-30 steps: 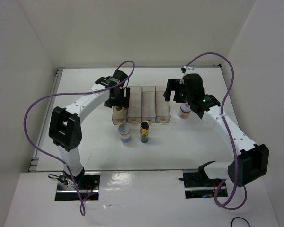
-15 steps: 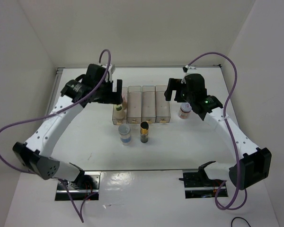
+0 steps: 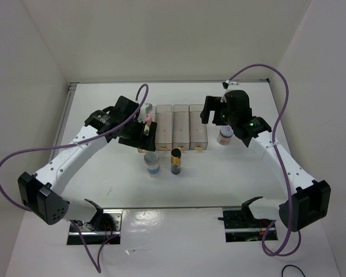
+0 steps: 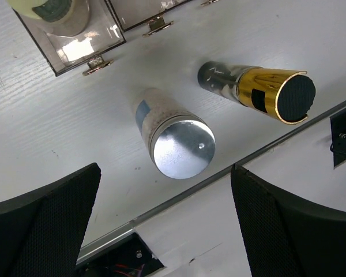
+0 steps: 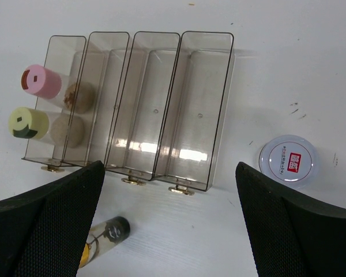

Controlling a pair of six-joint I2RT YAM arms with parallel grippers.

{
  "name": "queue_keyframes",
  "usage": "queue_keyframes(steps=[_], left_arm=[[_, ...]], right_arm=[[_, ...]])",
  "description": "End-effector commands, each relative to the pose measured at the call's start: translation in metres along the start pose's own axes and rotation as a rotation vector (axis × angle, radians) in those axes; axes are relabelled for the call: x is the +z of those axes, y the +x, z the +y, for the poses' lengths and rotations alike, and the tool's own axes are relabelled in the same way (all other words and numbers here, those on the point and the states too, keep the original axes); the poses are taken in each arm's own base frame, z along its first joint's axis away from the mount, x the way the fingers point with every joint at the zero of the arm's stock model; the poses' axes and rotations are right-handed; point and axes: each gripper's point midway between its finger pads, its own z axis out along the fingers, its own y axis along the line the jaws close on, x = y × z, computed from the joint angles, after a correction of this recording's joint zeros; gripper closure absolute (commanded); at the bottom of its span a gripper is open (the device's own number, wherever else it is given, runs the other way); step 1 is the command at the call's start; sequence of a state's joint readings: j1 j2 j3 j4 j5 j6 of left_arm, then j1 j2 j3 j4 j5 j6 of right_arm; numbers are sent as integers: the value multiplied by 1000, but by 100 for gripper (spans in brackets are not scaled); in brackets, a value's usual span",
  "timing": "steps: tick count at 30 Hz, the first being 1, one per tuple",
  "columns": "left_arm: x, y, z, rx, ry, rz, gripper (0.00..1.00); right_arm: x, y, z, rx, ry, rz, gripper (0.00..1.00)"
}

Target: Organize the condiment bottles

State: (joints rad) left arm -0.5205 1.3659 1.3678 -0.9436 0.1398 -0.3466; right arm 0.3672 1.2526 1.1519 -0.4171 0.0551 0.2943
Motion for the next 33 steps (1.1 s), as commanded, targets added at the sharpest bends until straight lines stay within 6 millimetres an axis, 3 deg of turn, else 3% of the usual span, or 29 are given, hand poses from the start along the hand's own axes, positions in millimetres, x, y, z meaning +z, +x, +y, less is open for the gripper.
queue_keyframes(steps=[1, 9, 16, 26, 33], left_arm=[[10, -2, -15, 56, 45, 8, 1], [25, 4, 0, 67, -142, 69, 1], [29, 3, -2, 63, -179, 65, 1], [46, 18, -13, 88, -178, 127, 1], [54, 24, -5, 72, -236, 141, 4]], right_arm=[[-9, -12, 2, 6, -10, -25, 2], [-9, -11, -2, 6, 12, -23, 2], [-8, -7, -5, 6, 23, -17, 2], [-12, -9, -8, 6, 41, -32, 2], [-14, -8, -10, 6, 49, -35, 2]])
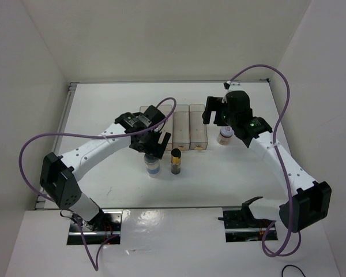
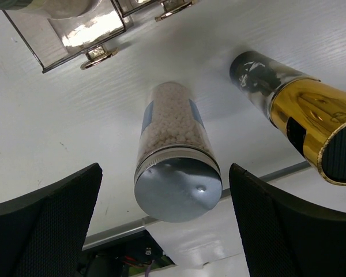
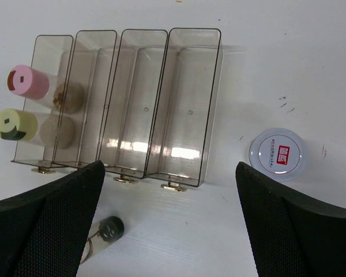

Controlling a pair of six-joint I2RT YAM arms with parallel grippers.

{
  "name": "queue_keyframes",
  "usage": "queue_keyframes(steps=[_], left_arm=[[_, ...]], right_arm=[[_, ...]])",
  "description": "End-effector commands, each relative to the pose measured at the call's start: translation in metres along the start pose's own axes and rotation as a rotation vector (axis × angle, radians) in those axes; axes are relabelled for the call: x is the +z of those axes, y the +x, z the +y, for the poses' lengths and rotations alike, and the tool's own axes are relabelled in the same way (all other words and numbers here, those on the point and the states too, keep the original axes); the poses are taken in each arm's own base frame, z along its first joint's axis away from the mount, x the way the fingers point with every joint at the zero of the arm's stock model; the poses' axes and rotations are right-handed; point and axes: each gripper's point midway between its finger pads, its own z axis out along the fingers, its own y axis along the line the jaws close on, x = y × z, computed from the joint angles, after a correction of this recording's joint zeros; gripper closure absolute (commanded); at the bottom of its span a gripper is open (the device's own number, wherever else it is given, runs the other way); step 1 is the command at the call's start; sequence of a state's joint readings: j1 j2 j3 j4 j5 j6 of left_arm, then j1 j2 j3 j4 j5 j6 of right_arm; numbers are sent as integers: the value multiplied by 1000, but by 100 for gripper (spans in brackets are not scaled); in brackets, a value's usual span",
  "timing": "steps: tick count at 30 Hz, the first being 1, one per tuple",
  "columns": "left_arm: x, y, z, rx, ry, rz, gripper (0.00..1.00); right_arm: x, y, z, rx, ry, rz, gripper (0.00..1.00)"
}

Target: Organize the condiment bottles

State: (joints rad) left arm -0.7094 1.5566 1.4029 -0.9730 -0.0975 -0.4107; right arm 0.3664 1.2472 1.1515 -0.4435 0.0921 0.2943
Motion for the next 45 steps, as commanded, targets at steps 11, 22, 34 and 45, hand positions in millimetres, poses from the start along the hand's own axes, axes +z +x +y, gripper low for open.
queue_keyframes(steps=[11, 22, 34, 45], left_arm=[[16, 15, -2, -11, -55, 55, 10], [8, 12, -3, -22, -62, 28, 41], [-55, -30, -13, -42, 0, -145, 48], [-110, -76, 7, -43, -53, -283, 48]], right_arm=[[-14, -6, -8, 8, 27, -40, 2], [-15, 1, -15, 26, 64, -33, 2], [-7, 15, -38, 70, 144, 12, 2], [-4, 14, -41, 90, 142, 14, 2]])
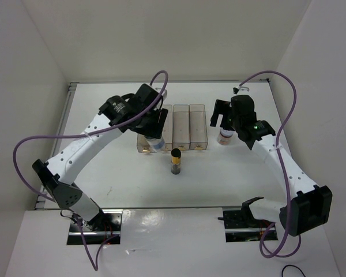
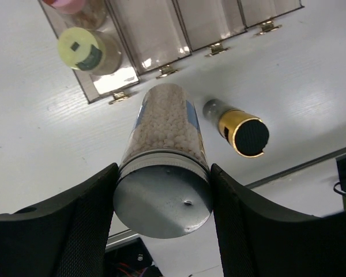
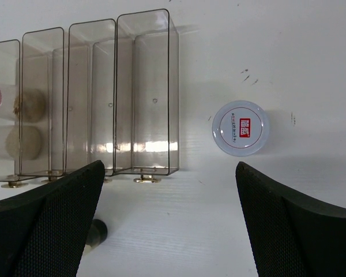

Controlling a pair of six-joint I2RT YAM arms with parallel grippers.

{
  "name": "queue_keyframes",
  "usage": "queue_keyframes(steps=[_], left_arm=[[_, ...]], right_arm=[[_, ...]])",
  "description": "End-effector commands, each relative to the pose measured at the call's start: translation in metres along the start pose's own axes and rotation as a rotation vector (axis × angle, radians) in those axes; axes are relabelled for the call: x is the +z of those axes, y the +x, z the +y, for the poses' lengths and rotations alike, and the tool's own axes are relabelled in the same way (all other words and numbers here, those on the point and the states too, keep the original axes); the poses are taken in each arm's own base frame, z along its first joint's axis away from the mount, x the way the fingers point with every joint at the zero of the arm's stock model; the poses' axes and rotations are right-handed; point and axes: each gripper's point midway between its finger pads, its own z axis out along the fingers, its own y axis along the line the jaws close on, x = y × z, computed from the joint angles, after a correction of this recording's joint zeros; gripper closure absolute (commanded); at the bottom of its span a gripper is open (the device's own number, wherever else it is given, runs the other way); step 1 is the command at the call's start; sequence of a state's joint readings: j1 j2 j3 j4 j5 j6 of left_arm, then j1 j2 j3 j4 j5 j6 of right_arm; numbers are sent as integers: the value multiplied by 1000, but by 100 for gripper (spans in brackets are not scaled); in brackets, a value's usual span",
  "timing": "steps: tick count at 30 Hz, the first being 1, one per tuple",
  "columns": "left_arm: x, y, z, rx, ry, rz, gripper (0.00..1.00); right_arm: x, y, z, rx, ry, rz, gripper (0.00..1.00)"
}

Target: Organize the condiment bottles

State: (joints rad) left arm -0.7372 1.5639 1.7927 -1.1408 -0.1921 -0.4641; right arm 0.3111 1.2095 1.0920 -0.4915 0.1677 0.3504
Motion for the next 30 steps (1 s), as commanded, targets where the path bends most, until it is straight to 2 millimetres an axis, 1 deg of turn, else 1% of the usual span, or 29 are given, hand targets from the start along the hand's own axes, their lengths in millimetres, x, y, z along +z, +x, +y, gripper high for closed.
queue_keyframes(steps=[1, 3, 4, 5, 6, 7, 10, 11, 13, 14, 15, 17, 18, 19, 20, 21, 22, 23, 24, 25, 26, 28, 29, 30], left_arm=[[-17, -22, 17, 13, -54, -74, 48], [-16, -33, 22, 12, -82, -96, 48], [-17, -43, 24, 1, -90, -115, 48], [-16, -50, 22, 7, -84, -135, 48], [-10, -60, 22, -6, -86, -152, 48], [-13, -70, 20, -10, -64, -178, 48], [-3, -87, 12, -24, -23, -216, 48], [-2, -96, 12, -26, -14, -238, 48], [11, -99, 10, -15, -19, -225, 48], [13, -106, 7, -17, -15, -238, 47], [18, -105, 7, -3, -20, -228, 47], [23, -115, 10, -11, -48, -258, 47], [30, -116, 9, -10, -49, -256, 47], [29, -119, 11, -14, -59, -270, 47], [35, -122, 9, -15, -58, -275, 47], [40, -123, 15, -11, -79, -270, 47], [47, -125, 16, -12, -91, -270, 47], [56, -123, 16, -8, -97, -252, 47], [60, -124, 17, -9, -110, -255, 47], [69, -122, 19, -7, -124, -241, 47], [69, -123, 20, -8, -133, -243, 47], [83, -119, 22, -5, -150, -228, 46], [83, -123, 21, -8, -146, -243, 46], [87, -122, 25, -5, -154, -239, 46]], right_arm=[[1, -4, -1, 14, 1, -11, 2], [1, -4, -1, 14, 1, -11, 2], [1, -4, -1, 14, 1, -11, 2], [1, -4, -1, 14, 1, -11, 2], [3, -1, 1, 21, -5, 1, 2], [3, -1, 1, 22, -5, 1, 2], [6, 0, -3, 25, 5, 8, 2], [6, 0, -3, 25, 5, 8, 2], [6, 0, -3, 25, 5, 8, 2], [6, 2, -4, 24, 9, 16, 2], [6, 2, -4, 24, 9, 16, 2], [3, -1, -5, 25, 14, 4, 2], [3, -1, -5, 25, 14, 4, 2], [3, -1, -5, 25, 14, 4, 2], [3, -1, -5, 25, 14, 4, 2], [4, -2, -8, 30, 21, 2, 2], [4, -2, -8, 40, 21, 2, 2], [4, -2, -8, 40, 21, 2, 2], [4, -2, -8, 40, 21, 2, 2], [4, -2, -8, 40, 21, 2, 2], [4, -2, -8, 40, 21, 2, 2], [6, 0, -8, 38, 25, 10, 2], [6, 0, -10, 38, 33, 7, 2], [9, 2, -10, 36, 37, 17, 2]])
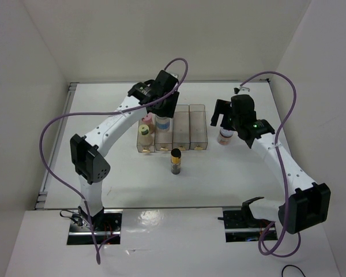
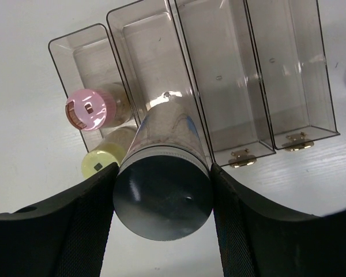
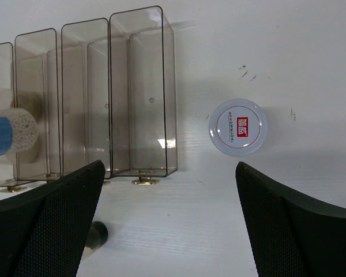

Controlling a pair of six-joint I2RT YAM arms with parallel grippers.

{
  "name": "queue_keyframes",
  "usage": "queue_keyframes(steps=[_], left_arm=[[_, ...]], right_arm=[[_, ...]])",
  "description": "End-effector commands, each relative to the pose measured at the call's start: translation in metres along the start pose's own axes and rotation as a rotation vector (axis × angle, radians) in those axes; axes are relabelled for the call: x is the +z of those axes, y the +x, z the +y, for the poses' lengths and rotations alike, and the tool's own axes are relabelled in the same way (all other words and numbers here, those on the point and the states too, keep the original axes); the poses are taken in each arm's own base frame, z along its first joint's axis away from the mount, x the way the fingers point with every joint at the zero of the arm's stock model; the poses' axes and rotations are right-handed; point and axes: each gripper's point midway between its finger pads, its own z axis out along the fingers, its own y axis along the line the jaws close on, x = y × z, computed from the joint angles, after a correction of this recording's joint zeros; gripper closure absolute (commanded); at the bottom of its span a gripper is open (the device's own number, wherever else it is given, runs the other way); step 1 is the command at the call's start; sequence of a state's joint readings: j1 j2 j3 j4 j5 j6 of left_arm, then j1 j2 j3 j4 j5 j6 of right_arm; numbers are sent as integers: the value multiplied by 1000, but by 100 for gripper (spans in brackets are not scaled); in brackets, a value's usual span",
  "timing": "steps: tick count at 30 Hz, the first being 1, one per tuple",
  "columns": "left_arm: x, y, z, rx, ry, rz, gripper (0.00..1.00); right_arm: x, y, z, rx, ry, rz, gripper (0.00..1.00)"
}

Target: Organize the condiment bottles

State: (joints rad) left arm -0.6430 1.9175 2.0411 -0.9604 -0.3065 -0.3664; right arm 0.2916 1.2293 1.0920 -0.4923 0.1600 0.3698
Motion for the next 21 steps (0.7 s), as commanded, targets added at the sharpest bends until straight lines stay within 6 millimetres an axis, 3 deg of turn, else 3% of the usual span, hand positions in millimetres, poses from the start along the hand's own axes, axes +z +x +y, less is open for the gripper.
queue_keyframes(steps=[1, 6, 17, 21], left_arm=[[3, -32, 5, -18, -16, -121, 46], [18, -28, 0, -13, -9, -105, 44], [54, -4, 17, -30, -30, -30, 43], [60, -3, 14, -49, 4, -33, 43]], right_arm=[[3, -1, -5, 9, 21, -1, 2], [13, 8, -10, 17, 46, 37, 2], [29, 20, -22, 23, 104, 74, 2], [34, 21, -31, 25, 139, 80, 2]])
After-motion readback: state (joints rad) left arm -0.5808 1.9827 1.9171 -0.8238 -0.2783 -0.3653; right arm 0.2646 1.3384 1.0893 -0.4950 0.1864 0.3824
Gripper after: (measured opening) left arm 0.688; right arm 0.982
